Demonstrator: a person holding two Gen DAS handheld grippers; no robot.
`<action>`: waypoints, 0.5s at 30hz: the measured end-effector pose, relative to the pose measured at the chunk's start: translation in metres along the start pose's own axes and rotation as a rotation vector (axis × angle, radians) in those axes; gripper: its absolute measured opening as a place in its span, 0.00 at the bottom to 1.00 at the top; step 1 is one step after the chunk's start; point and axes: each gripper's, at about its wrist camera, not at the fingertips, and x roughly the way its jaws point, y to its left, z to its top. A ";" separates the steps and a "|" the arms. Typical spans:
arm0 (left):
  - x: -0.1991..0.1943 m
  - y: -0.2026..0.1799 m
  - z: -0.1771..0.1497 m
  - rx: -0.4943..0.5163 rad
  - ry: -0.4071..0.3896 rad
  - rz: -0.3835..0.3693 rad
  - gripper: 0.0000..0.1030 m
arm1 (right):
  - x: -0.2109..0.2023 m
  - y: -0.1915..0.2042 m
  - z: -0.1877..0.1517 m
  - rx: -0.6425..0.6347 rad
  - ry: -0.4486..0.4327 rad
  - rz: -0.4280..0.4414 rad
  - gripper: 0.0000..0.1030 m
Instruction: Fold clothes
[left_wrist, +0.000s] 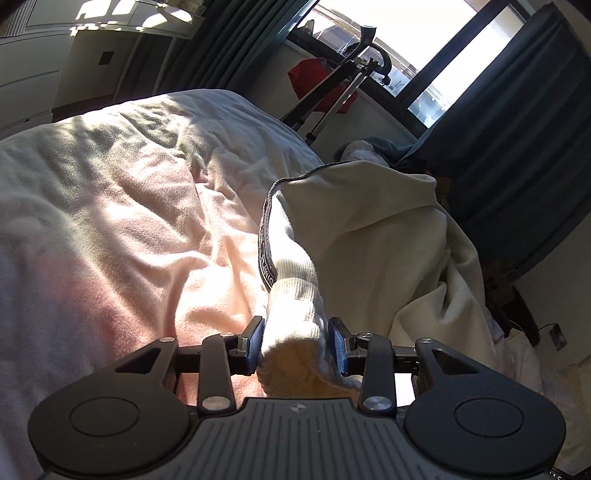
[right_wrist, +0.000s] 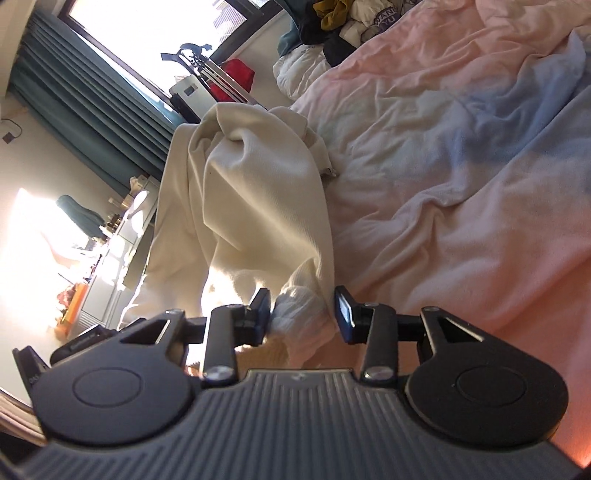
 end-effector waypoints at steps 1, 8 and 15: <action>-0.001 0.001 -0.001 -0.014 -0.002 -0.004 0.40 | -0.001 0.000 0.002 -0.003 -0.007 0.006 0.43; 0.007 0.005 -0.004 -0.064 0.003 0.014 0.45 | 0.014 -0.013 0.017 0.025 -0.027 0.070 0.68; 0.025 0.009 -0.001 -0.041 0.034 0.075 0.23 | 0.044 -0.017 0.010 -0.039 0.000 -0.039 0.57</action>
